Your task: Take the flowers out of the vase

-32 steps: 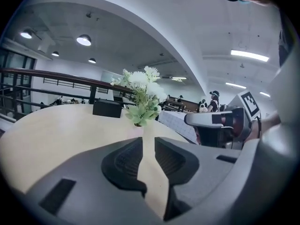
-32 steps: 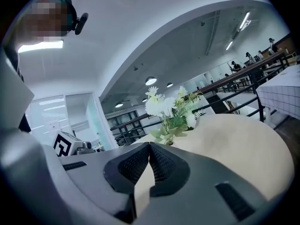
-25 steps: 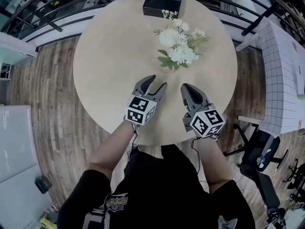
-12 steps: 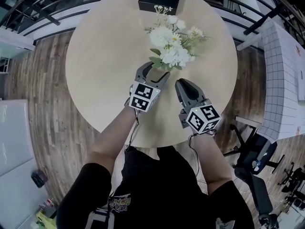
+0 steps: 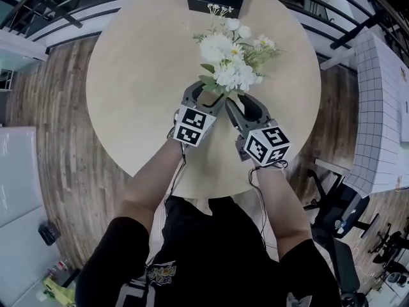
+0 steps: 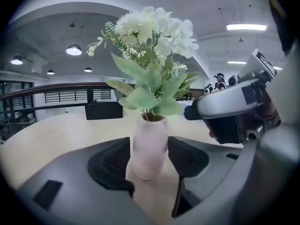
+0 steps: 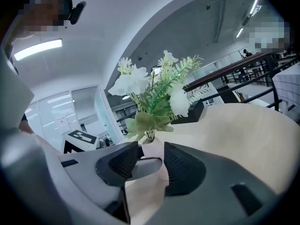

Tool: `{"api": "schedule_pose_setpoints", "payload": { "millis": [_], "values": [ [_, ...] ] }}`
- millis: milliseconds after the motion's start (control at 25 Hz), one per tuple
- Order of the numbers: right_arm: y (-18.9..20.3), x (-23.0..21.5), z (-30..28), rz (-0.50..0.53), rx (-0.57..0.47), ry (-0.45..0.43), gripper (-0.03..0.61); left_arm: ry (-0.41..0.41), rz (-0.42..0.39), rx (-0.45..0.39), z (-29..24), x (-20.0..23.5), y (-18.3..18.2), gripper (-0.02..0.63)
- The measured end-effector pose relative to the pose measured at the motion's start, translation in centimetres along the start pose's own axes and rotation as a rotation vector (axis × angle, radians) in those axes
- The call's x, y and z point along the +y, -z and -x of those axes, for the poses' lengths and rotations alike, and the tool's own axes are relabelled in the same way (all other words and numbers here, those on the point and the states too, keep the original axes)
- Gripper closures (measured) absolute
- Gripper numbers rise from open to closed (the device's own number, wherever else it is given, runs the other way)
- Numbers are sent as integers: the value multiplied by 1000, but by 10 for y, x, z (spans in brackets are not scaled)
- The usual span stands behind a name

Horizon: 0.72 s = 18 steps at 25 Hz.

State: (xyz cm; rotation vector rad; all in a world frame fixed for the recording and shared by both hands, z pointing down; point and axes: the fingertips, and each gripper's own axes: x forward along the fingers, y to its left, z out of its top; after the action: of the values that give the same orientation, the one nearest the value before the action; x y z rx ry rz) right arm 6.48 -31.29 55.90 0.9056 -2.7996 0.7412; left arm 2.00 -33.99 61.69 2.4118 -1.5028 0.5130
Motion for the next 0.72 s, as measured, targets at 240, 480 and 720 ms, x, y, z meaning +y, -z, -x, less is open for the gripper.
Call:
{"api": "schedule_pose_setpoints", "payload": {
  "millis": [240,480,720],
  "values": [
    [-1,2,-26,55,17,-37,383,-4,-3,-7,1,-1,-1,377],
    [1,0,-42,95,26,-46,379,-4,-2,-12,2,-2,0,377],
    [0,4,-56,171,19,-56,379,-1,-8,-13,3,-2,-1,379]
  ]
}}
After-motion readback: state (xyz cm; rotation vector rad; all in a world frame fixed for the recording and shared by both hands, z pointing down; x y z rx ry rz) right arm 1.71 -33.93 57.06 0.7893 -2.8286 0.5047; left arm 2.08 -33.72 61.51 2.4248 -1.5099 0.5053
